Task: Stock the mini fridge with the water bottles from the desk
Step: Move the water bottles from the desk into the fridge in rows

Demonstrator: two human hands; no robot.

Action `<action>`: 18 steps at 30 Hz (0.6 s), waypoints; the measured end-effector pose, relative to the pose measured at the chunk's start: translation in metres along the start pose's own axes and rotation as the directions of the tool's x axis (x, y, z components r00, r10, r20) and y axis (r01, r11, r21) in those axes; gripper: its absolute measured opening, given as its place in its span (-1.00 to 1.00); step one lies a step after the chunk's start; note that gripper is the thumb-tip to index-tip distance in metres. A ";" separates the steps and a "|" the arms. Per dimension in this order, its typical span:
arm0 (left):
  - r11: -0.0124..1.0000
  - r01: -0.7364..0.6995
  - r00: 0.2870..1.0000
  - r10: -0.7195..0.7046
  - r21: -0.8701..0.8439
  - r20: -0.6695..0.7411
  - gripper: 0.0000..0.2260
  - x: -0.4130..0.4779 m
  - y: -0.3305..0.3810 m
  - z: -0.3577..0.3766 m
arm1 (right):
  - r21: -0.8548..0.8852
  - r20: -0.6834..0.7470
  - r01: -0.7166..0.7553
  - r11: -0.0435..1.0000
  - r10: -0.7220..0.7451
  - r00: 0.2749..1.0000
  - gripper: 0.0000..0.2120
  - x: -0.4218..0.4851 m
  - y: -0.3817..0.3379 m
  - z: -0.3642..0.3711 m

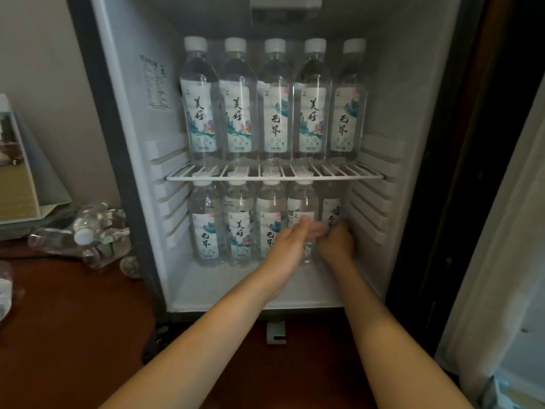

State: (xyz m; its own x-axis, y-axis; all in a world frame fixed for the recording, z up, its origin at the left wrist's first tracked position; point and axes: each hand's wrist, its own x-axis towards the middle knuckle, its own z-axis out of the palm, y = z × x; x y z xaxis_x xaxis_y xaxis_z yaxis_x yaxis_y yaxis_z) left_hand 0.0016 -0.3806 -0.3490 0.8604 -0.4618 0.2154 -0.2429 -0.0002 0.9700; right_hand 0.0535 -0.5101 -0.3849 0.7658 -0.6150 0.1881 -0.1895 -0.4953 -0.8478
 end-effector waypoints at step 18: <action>1.000 0.021 0.995 -0.022 -0.013 -0.101 -0.61 0.002 -0.027 -0.035 | -0.099 -0.105 0.006 0.995 -0.016 0.994 -0.44 0.006 0.004 0.013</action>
State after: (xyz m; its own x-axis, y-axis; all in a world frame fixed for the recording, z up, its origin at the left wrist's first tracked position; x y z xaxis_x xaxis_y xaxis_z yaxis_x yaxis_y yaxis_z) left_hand 0.0254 -0.3508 -0.3705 0.9064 -0.3701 0.2038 -0.2186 0.0019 0.9758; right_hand 0.0653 -0.5082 -0.3936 0.6997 -0.6680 0.2531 -0.2451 -0.5573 -0.7933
